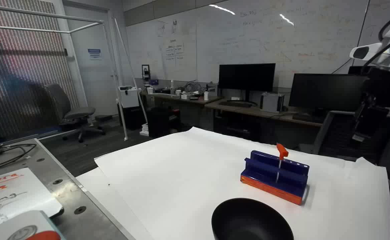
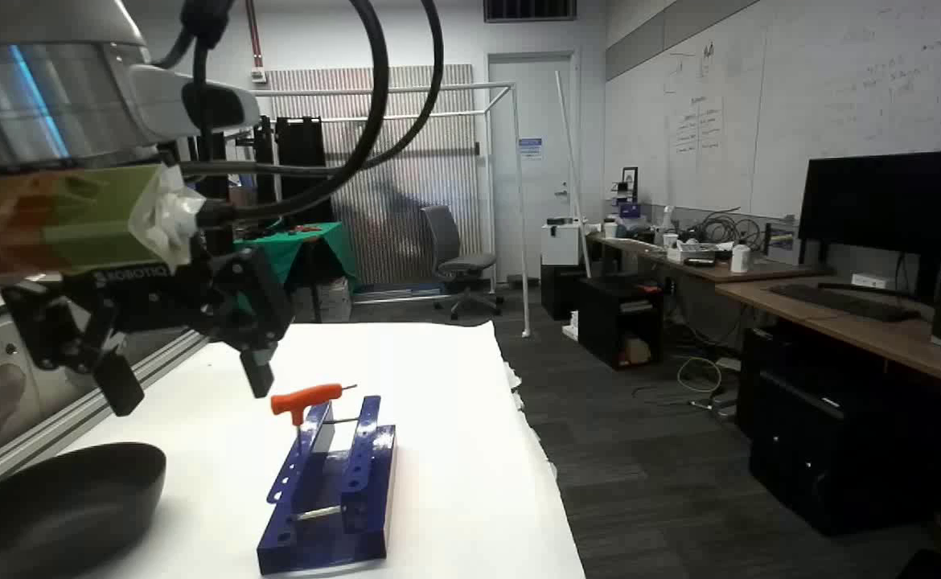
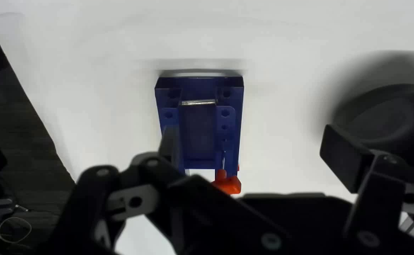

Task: Put the red object in the bowl

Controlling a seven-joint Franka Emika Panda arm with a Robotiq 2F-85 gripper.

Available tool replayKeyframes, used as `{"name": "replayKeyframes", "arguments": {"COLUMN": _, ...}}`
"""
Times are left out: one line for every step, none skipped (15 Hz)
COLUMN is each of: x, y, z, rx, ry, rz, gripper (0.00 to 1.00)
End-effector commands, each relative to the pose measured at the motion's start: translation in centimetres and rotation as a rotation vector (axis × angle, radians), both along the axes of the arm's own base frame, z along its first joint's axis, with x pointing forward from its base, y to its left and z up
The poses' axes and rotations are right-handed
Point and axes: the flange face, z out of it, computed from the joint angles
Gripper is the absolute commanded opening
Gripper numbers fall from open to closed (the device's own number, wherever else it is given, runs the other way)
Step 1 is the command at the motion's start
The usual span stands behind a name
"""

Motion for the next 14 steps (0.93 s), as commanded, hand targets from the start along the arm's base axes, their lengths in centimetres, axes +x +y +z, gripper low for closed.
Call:
{"name": "replayKeyframes", "arguments": {"x": 0.0, "y": 0.0, "z": 0.0, "rx": 0.000, "ry": 0.003, "rz": 0.000, "gripper": 1.00}}
{"name": "replayKeyframes", "arguments": {"x": 0.0, "y": 0.0, "z": 0.0, "rx": 0.000, "ry": 0.004, "rz": 0.000, "gripper": 1.00}}
{"name": "replayKeyframes", "arguments": {"x": 0.0, "y": 0.0, "z": 0.0, "rx": 0.000, "ry": 0.005, "rz": 0.000, "gripper": 1.00}}
{"name": "replayKeyframes", "arguments": {"x": 0.0, "y": 0.0, "z": -0.1, "rx": 0.000, "ry": 0.006, "rz": 0.000, "gripper": 1.00}}
{"name": "replayKeyframes", "arguments": {"x": 0.0, "y": 0.0, "z": -0.1, "rx": 0.000, "ry": 0.006, "rz": 0.000, "gripper": 1.00}}
{"name": "replayKeyframes", "arguments": {"x": 1.0, "y": 0.3, "z": 0.8, "rx": 0.008, "ry": 0.012, "rz": 0.002, "gripper": 1.00}}
{"name": "replayKeyframes", "arguments": {"x": 1.8, "y": 0.5, "z": 1.3, "rx": 0.011, "ry": 0.031, "rz": 0.003, "gripper": 1.00}}
{"name": "replayKeyframes", "arguments": {"x": 3.4, "y": 0.7, "z": 2.0, "rx": 0.025, "ry": 0.053, "rz": -0.011, "gripper": 1.00}}
{"name": "replayKeyframes", "arguments": {"x": 4.9, "y": 0.7, "z": 2.5, "rx": 0.038, "ry": 0.068, "rz": -0.041, "gripper": 1.00}}
{"name": "replayKeyframes", "arguments": {"x": 6.6, "y": 0.8, "z": 2.5, "rx": 0.052, "ry": 0.096, "rz": -0.074, "gripper": 1.00}}
{"name": "replayKeyframes", "arguments": {"x": 7.8, "y": 0.8, "z": 2.7, "rx": 0.063, "ry": 0.116, "rz": -0.094, "gripper": 1.00}}
{"name": "replayKeyframes", "arguments": {"x": 9.5, "y": 0.9, "z": 2.4, "rx": 0.078, "ry": 0.143, "rz": -0.127, "gripper": 1.00}}
{"name": "replayKeyframes", "arguments": {"x": 10.8, "y": 1.0, "z": 2.1, "rx": 0.093, "ry": 0.165, "rz": -0.149, "gripper": 1.00}}
{"name": "replayKeyframes", "arguments": {"x": 12.4, "y": 0.9, "z": 1.5, "rx": 0.103, "ry": 0.184, "rz": -0.187, "gripper": 1.00}}
